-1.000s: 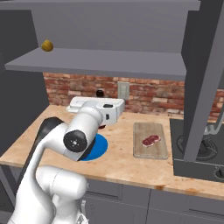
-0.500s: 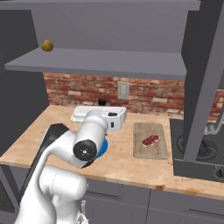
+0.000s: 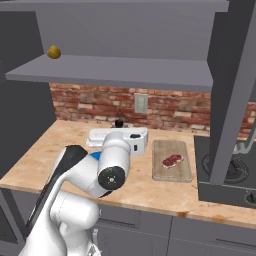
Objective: Pick the steak from the plate and place it on the cutting board. Then pick the condiment bottle from the cabinet and place it next to the cutting board.
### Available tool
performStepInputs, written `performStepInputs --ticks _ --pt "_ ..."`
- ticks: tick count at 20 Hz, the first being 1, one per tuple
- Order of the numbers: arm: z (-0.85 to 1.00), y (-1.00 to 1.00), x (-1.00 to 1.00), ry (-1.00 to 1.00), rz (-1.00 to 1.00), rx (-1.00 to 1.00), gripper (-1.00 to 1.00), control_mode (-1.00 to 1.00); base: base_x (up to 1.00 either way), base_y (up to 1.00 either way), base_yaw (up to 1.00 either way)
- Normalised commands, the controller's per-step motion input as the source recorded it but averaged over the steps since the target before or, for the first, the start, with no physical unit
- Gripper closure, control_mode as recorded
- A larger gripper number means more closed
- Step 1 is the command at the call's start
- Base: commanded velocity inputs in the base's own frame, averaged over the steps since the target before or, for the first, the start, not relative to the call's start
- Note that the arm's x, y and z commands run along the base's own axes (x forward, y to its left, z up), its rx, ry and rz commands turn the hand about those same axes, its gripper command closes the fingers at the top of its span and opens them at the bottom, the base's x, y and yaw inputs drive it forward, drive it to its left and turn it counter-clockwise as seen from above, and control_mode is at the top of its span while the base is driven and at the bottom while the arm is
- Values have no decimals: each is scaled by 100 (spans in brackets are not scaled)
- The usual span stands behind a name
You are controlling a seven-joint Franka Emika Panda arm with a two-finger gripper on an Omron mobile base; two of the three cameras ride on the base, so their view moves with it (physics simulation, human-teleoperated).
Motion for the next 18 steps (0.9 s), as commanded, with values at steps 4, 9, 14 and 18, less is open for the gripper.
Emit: performStepInputs --ticks 4,9,14,18 --pt "-24 0 0 -3 7 0 100 -100 0 0 0" --pt "-41 0 0 -10 7 0 100 -100 0 0 0" --pt "-54 0 0 -15 6 0 100 -100 0 0 0" --pt "-51 0 0 -14 6 -1 100 -100 0 0 0"
